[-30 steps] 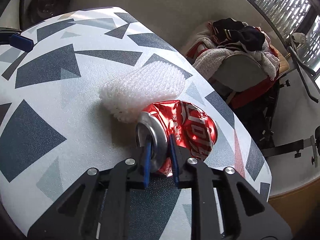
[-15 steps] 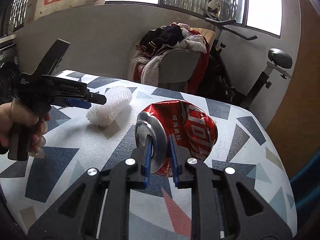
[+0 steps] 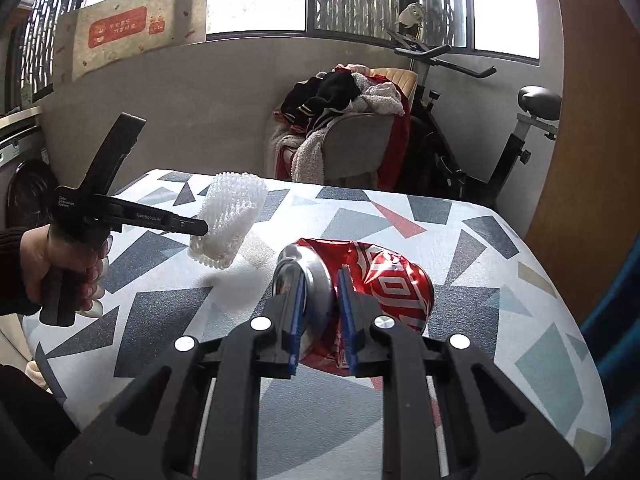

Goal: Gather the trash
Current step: 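Grasp the crushed red can with the right gripper while the left grasps the white foam net, then carry the foam net and red can off the board down over the bin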

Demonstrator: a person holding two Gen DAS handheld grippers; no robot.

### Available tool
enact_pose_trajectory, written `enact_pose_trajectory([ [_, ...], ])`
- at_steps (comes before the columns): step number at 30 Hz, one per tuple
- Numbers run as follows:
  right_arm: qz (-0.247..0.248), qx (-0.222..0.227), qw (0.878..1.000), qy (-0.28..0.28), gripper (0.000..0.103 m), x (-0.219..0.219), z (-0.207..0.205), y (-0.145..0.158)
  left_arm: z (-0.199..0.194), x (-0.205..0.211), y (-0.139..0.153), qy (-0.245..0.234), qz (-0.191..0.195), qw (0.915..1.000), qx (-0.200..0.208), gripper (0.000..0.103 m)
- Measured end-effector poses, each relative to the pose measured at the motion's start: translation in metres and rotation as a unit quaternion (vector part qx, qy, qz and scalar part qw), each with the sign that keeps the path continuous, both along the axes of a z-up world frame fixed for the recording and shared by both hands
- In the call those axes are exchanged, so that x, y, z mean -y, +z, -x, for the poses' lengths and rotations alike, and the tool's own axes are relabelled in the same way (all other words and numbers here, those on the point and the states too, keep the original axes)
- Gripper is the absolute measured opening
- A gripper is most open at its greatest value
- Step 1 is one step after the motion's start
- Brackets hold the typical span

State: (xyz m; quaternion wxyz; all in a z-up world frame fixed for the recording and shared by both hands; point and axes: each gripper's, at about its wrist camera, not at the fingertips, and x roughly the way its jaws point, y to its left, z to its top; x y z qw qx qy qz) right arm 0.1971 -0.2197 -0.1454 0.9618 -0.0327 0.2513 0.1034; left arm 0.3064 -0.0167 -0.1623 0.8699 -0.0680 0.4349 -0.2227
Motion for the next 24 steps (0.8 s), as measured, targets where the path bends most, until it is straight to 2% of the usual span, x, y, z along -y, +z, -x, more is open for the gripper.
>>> enact_pose_trajectory([
  [5, -0.004, 0.003, 1.0, 0.022, 0.02, -0.017, 0.032, 0.01, 0.079, -0.02, 0.016, -0.014, 0.007, 0.9998, 0.013, 0.009],
  [12, -0.037, 0.007, 0.998, 0.04, 0.02, -0.028, 0.079, 0.028, 0.175, -0.037, 0.026, -0.021, 0.013, 0.9996, 0.014, 0.009],
  [17, -0.05, 0.002, 0.998, 0.045, 0.02, -0.034, 0.111, 0.031, 0.233, -0.042, 0.023, -0.025, 0.014, 0.9996, 0.004, 0.009],
  [24, -0.058, -0.005, 0.997, 0.055, 0.02, -0.037, 0.151, 0.029, 0.307, -0.028, 0.006, -0.058, -0.015, 0.9982, -0.002, 0.009],
])
